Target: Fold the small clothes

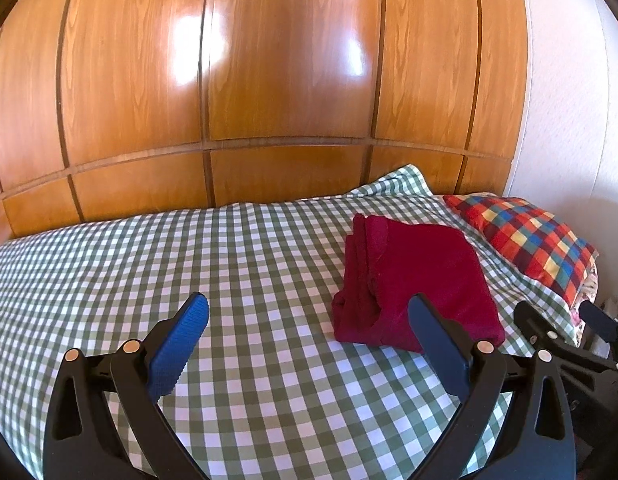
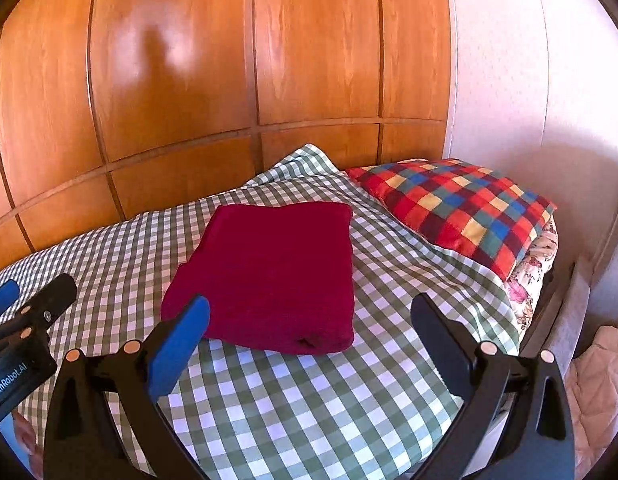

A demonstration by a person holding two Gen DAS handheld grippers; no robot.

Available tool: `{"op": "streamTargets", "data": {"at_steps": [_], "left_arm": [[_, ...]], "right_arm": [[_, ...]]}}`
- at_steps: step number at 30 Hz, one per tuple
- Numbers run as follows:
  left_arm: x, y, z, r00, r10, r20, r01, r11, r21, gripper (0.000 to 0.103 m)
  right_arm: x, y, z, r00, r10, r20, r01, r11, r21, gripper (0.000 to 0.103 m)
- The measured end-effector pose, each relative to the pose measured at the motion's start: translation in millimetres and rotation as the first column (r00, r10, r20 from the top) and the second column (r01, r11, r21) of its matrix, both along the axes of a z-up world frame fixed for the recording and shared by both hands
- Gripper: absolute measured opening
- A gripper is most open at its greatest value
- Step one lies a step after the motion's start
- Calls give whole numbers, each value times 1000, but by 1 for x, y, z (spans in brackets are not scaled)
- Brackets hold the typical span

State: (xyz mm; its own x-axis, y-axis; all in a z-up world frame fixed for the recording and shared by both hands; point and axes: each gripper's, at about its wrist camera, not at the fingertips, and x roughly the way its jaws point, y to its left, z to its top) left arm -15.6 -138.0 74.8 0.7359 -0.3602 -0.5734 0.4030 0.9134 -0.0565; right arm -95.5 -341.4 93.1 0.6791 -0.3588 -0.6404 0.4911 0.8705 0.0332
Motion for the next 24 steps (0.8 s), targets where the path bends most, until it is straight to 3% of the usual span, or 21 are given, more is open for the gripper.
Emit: {"op": "streamTargets", "data": {"at_steps": [24], "left_arm": [[-6, 2, 5, 1000, 4, 20, -4, 1000, 3, 99]], "right_arm": [[1, 3, -4, 1000, 19, -19, -18, 1000, 14, 100]]}}
